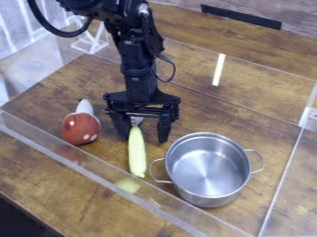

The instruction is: Move the green spoon to the left

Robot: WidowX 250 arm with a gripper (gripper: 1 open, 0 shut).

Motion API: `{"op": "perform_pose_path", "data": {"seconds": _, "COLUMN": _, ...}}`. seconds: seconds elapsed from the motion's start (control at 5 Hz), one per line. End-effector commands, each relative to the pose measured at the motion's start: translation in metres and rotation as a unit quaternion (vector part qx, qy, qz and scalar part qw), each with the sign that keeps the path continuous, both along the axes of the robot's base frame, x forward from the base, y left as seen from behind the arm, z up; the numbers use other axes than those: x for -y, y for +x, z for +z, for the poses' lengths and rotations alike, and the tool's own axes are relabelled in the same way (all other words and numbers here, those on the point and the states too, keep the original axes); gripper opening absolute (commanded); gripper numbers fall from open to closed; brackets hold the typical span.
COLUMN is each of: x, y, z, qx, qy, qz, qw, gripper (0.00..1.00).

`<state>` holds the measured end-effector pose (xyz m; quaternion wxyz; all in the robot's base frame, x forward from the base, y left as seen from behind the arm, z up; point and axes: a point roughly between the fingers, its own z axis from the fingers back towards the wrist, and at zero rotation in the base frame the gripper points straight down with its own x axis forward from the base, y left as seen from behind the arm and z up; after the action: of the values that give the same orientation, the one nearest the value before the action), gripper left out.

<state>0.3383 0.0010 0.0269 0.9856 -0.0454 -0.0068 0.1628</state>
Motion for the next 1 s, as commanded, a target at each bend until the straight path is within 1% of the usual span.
{"op": "perform_pose_path", "data": {"seconds": 0.0, "x": -0.008, "y": 0.007, "z": 0.016, "qx": 0.025, "qy": 0.003, "qz": 0.019, "qw": 0.9995, "gripper": 0.00}}
{"op": "perform_pose_path", "data": {"seconds": 0.2, "x": -0.020, "y": 0.009, "z": 0.025, "qx": 0.026, "qy": 0.002, "qz": -0.005, "qw": 0.9996, "gripper": 0.00}}
{"op": "perform_pose_path", "data": {"seconds": 0.4, "x": -0.035, "y": 0.012, "z": 0.048, "qx": 0.034, "qy": -0.003, "qz": -0.021, "qw": 0.9992, "gripper": 0.00}}
{"op": "perform_pose_path", "data": {"seconds": 0.6, "x": -0.039, "y": 0.017, "z": 0.071, "qx": 0.049, "qy": -0.008, "qz": 0.047, "qw": 0.9976, "gripper": 0.00}}
{"op": "perform_pose_path", "data": {"seconds": 0.8, "x": -0.052, "y": 0.021, "z": 0.092, "qx": 0.064, "qy": -0.016, "qz": 0.122, "qw": 0.9903, "gripper": 0.00}}
